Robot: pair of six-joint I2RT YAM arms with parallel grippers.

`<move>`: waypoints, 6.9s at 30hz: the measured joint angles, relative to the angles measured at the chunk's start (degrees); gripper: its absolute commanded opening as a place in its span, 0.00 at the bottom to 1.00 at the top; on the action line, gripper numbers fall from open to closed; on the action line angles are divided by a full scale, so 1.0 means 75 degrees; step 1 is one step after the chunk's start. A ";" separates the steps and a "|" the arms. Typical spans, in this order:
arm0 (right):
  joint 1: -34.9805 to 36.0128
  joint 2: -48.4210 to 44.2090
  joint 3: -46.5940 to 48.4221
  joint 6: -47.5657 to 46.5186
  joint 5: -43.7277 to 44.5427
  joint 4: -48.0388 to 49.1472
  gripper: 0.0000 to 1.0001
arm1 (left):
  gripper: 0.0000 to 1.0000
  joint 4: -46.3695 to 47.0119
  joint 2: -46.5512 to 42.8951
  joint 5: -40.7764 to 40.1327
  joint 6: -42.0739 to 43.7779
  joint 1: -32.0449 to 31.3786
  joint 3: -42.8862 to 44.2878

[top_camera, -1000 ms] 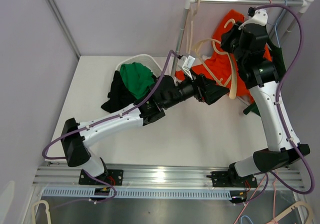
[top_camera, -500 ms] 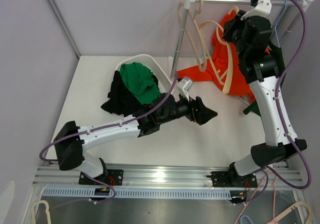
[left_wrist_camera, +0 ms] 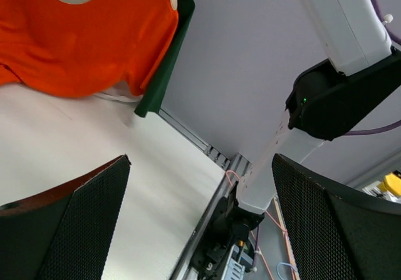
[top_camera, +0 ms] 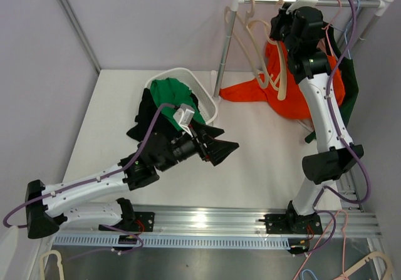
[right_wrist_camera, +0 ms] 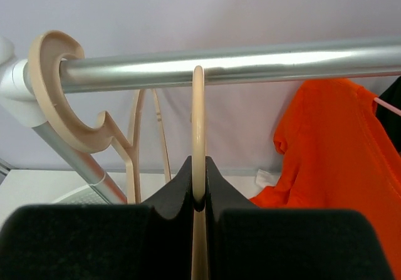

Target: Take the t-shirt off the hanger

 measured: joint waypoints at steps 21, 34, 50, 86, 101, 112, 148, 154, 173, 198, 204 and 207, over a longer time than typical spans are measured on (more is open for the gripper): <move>0.0236 0.0530 0.0790 -0.0315 0.0093 0.0484 0.00 | 1.00 -0.0265 -0.0187 -0.0393 0.0268 0.0000 -0.0536; 0.0236 0.1629 0.2142 -0.0376 0.0096 0.0399 0.00 | 0.99 -0.0402 -0.0251 -0.0574 0.0326 0.0000 -0.0629; 0.0341 0.1052 0.0965 -0.0254 0.0761 -0.0242 0.58 | 1.00 -0.0577 -0.0379 -0.0723 0.0396 0.0000 -0.0664; -0.3389 0.1623 0.1600 0.0944 -0.1714 -0.1629 0.65 | 0.99 -0.1419 -0.0985 -0.0539 0.1049 0.0000 -0.0670; -0.3392 0.2288 0.2133 0.1139 -0.2509 -0.0708 0.00 | 0.99 0.1408 0.0799 0.3401 -0.3605 0.0309 0.2314; -0.3418 0.2288 0.2159 0.1142 -0.2463 -0.0746 0.00 | 0.99 0.2361 0.1533 0.5284 -0.6126 0.0402 0.4619; -0.3153 -0.0796 -0.0262 0.1577 -0.2366 -0.1574 0.00 | 0.99 -0.3727 0.0102 0.1821 0.0796 0.1955 0.3010; -0.2958 -0.2567 -0.2314 0.1705 -0.1177 -0.1883 0.00 | 1.00 -0.3322 -0.0052 0.1775 0.1568 0.1824 0.2346; -0.1988 -0.5563 -0.4115 0.2600 0.0032 -0.3354 0.00 | 0.99 0.0172 0.1338 0.0423 0.5697 -0.1999 0.0839; -0.1195 -0.5158 -0.3299 0.2605 0.0562 -0.3958 0.00 | 0.01 0.1393 0.4077 -0.1008 0.6050 -0.2623 0.2433; -0.1166 -0.4334 -0.2334 0.2398 0.0801 -0.4727 0.00 | 0.01 0.1763 0.3389 -0.0720 0.6158 -0.3628 0.1241; -0.1169 -0.3710 -0.1638 0.2296 0.0828 -0.5211 0.00 | 0.01 0.2218 0.3232 -0.0731 0.6239 -0.4246 0.0644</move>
